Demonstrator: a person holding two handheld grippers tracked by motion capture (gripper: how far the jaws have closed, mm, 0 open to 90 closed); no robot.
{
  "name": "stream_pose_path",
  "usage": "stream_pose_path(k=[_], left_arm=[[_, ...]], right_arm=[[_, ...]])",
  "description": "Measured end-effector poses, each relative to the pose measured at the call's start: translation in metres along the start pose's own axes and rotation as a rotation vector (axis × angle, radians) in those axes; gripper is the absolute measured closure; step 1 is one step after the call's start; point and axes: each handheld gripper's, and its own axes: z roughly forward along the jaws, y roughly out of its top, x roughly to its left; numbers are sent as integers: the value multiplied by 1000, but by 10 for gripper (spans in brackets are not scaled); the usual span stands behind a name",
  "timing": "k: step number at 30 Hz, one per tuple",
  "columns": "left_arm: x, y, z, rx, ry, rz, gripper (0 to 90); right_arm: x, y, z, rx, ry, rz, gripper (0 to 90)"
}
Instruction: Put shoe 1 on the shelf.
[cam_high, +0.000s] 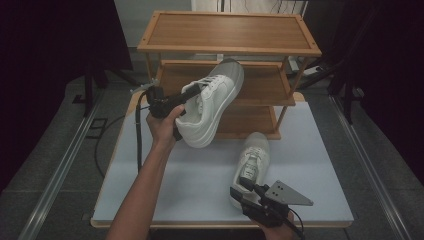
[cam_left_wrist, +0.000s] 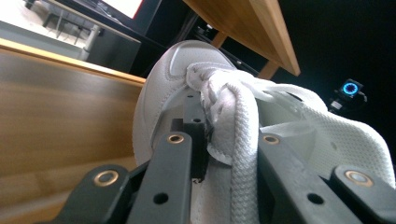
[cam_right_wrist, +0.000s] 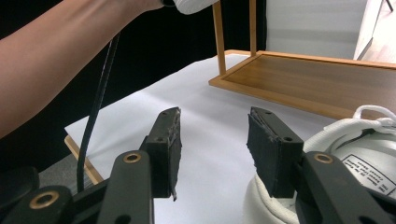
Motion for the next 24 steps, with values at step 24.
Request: stream_pose_path(k=[24], left_arm=[[26, 25, 58, -76, 190, -13, 814]], right_arm=[[5, -3, 6, 27, 25, -2, 537]])
